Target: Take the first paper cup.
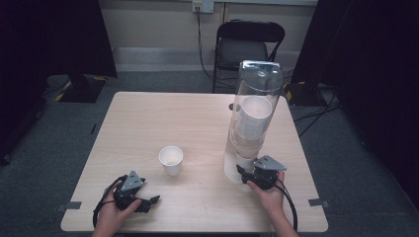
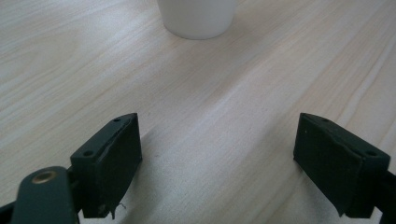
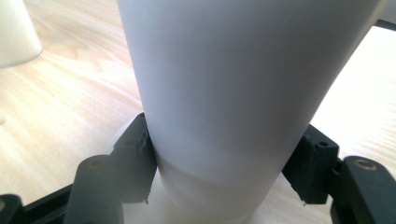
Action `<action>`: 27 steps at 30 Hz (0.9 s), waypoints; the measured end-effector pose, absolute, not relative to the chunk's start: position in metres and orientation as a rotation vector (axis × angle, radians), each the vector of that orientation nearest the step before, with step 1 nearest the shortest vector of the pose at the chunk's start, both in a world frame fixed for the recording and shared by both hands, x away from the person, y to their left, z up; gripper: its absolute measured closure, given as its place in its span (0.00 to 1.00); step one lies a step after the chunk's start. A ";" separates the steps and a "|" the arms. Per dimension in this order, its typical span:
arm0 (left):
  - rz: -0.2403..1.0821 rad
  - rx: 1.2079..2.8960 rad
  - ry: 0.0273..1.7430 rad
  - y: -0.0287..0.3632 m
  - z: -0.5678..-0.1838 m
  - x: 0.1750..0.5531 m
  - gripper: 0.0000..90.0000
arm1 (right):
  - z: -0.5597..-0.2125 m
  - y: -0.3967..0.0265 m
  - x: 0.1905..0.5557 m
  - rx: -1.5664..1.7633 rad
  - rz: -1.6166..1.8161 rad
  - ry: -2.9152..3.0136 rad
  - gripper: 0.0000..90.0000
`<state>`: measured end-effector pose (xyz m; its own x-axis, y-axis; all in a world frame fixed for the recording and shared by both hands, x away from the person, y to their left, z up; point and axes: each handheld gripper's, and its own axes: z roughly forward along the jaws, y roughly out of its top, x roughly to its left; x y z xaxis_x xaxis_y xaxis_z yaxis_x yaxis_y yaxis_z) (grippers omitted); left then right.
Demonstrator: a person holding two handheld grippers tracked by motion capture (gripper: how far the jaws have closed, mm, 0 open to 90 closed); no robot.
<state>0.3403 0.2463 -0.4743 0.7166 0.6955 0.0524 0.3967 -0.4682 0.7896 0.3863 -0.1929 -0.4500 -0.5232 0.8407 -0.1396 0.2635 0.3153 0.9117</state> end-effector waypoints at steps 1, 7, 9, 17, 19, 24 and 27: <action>0.473 2.117 0.826 0.246 -0.474 0.340 0.16 | -0.449 -0.194 0.382 0.966 1.180 1.987 0.39; 0.472 2.117 0.825 0.246 -0.474 0.340 0.16 | -0.448 -0.195 0.370 0.907 1.166 2.023 0.39; 0.470 2.118 0.826 0.246 -0.474 0.340 0.16 | -0.449 -0.195 0.364 0.891 1.171 2.025 0.38; 0.415 2.044 0.851 0.240 -0.465 0.342 0.18 | -0.454 -0.172 0.351 0.760 1.210 2.101 0.38; 0.408 2.035 0.841 0.238 -0.461 0.341 0.18 | -0.454 -0.161 0.350 0.735 1.243 2.127 0.37; 0.398 2.065 0.849 0.238 -0.467 0.342 0.18 | -0.456 -0.127 0.350 0.700 1.298 2.220 0.37; 0.399 2.076 0.864 0.240 -0.469 0.342 0.18 | -0.459 -0.114 0.351 0.691 1.293 2.258 0.37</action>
